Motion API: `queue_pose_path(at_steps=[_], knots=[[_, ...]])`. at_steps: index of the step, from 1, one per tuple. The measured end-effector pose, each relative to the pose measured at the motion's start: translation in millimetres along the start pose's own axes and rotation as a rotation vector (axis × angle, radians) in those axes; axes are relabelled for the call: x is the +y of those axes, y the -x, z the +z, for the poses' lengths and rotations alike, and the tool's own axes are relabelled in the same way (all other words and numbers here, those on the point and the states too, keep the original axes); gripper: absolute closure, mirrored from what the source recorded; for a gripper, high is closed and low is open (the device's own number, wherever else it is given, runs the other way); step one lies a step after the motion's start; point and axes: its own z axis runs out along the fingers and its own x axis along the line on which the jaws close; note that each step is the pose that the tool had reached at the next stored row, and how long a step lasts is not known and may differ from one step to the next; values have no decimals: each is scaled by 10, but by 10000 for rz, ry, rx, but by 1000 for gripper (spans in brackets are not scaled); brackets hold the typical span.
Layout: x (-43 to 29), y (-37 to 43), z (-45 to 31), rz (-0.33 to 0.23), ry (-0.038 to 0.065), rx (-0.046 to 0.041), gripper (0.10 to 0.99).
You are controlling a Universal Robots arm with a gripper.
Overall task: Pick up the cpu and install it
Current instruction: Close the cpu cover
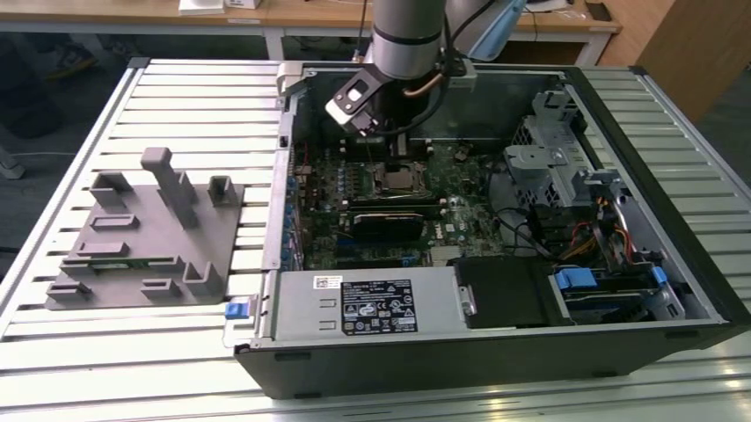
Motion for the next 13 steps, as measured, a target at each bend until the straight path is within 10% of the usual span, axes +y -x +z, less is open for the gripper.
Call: queue_pose_path(at_steps=[13], knots=[[-36, 1, 98, 0, 0, 0, 980]])
